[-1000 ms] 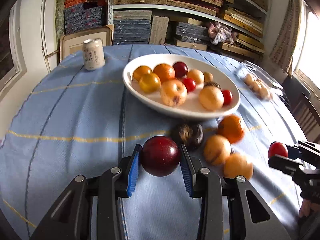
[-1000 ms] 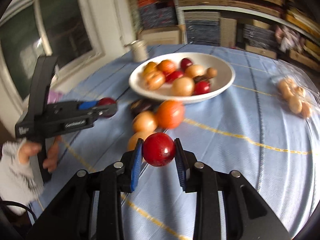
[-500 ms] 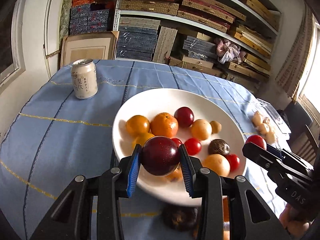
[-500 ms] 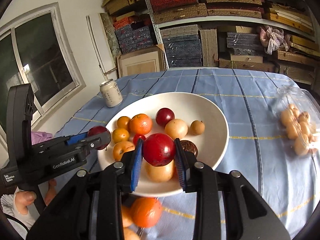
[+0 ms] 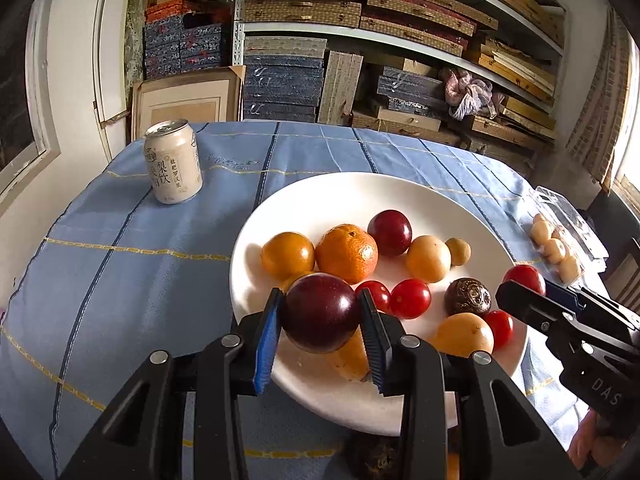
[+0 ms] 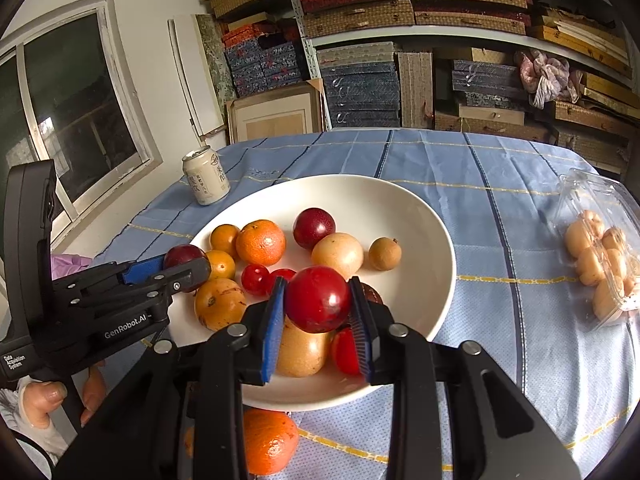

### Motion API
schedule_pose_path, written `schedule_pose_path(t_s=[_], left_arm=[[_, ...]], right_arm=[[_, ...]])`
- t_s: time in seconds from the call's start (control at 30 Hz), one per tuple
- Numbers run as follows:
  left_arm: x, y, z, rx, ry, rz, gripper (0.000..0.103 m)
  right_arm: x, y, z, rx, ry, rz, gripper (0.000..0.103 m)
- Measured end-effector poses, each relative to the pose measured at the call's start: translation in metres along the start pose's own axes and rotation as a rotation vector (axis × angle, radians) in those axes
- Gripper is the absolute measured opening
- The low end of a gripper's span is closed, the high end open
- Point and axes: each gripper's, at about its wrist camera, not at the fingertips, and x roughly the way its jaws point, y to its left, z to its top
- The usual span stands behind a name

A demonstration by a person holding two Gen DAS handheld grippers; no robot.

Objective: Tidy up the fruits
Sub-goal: 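Lower both red fruits onto the white plate and open both tools, then move the left tool back and grasp the tan fruit on the cloth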

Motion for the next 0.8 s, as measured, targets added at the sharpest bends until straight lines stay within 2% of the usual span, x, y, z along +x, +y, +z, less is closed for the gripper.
schedule_pose_path(t_s=[0.2,0.23,0.27,0.3,0.33,0.43,0.6,0.7,0.8], left_arm=[[-0.003,-0.005,-0.001,0.008,-0.024,0.037,0.039],[-0.003,-0.005,-0.001,0.008,-0.029,0.044,0.040],[-0.004,-0.006,-0.002,0.009,-0.036,0.051,0.042],[-0.007,-0.007,-0.002,0.012,-0.047,0.056,0.045],[-0.008,-0.008,-0.001,0.013,-0.058,0.056,0.052],[-0.018,-0.010,0.000,0.013,-0.109,0.081,0.069],[-0.031,-0.017,0.003,0.034,-0.165,0.109,0.073],[-0.039,-0.017,0.004,0.020,-0.187,0.102,0.083],[-0.048,-0.021,0.005,0.030,-0.221,0.121,0.084]], right_arm=[[-0.002,-0.001,-0.001,0.001,-0.016,-0.017,0.031],[-0.003,-0.002,-0.001,0.007,-0.027,-0.024,0.044],[-0.005,-0.002,-0.001,0.013,-0.035,-0.030,0.070],[-0.006,-0.003,-0.001,0.018,-0.044,-0.036,0.079],[-0.008,-0.003,-0.001,0.019,-0.056,-0.044,0.084],[-0.012,-0.002,0.000,0.013,-0.067,-0.042,0.084],[-0.013,0.000,-0.001,0.007,-0.066,-0.046,0.085],[-0.015,0.000,0.000,0.016,-0.072,-0.046,0.089],[-0.020,0.000,0.001,0.022,-0.083,-0.037,0.089]])
